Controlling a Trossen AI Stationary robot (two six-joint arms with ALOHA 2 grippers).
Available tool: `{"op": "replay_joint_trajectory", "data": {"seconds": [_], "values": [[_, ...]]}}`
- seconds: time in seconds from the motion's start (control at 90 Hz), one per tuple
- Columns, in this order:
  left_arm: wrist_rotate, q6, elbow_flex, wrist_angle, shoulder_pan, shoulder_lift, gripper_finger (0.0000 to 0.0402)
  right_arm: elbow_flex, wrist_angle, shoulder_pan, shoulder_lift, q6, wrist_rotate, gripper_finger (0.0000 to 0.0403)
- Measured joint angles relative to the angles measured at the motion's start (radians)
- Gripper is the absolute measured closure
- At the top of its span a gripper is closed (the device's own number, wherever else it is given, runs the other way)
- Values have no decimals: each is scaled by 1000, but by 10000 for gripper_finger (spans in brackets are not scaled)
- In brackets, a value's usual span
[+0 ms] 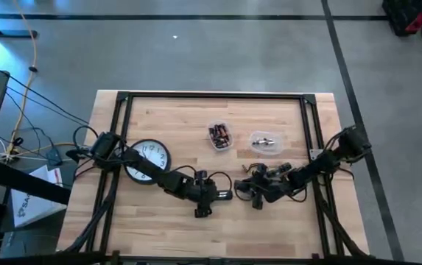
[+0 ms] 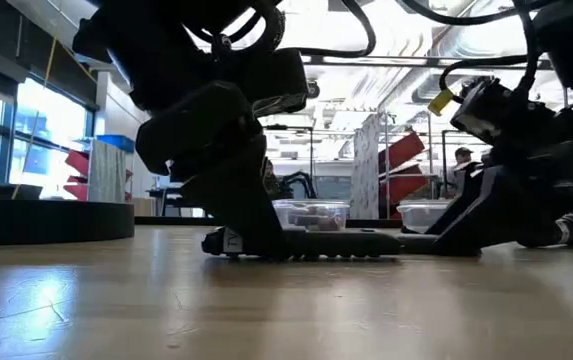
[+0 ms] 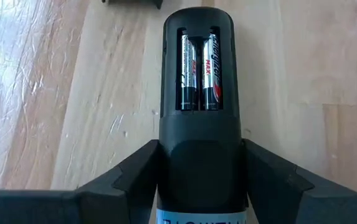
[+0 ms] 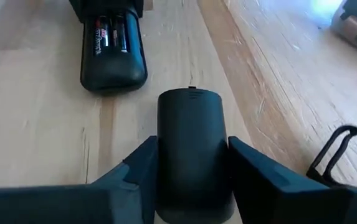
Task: Insert battery
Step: Close the battery cover of the black remote
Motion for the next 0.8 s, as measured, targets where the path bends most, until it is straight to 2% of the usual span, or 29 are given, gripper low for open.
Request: {"op": "replay_joint_trajectory", "data": {"seconds": [0.278,0.511,0.611,0.8], "values": [[-1,0,0,1,0,0,215,31,-46,-1,-67,-53,-39,276],[1,-11,0,-1,1,2,215,87,-190,-23,-101,-40,-50,277],[2,-16,0,-1,1,3,215,86,-181,-33,-101,16,-51,276],[3,-18,0,-3,1,4,215,85,-93,-34,-101,10,-54,263]]}}
